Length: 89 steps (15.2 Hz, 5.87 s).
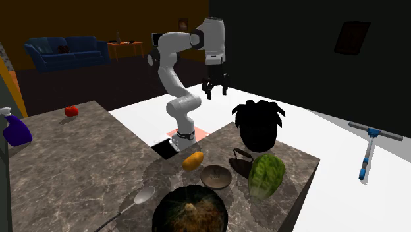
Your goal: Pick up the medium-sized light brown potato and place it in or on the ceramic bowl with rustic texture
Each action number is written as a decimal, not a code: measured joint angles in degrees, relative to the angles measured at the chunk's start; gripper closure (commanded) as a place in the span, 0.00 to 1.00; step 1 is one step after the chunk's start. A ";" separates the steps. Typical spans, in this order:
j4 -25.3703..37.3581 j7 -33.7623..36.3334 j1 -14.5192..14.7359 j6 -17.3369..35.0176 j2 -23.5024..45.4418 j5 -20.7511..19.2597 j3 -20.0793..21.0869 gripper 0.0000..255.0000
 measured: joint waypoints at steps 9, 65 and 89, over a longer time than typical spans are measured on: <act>-1.42 17.59 -6.79 4.12 12.87 -2.22 4.79 0.00; -2.03 59.48 -20.62 3.78 39.21 -7.24 3.47 1.00; 35.34 62.68 -17.70 -10.88 62.57 -5.07 6.22 1.00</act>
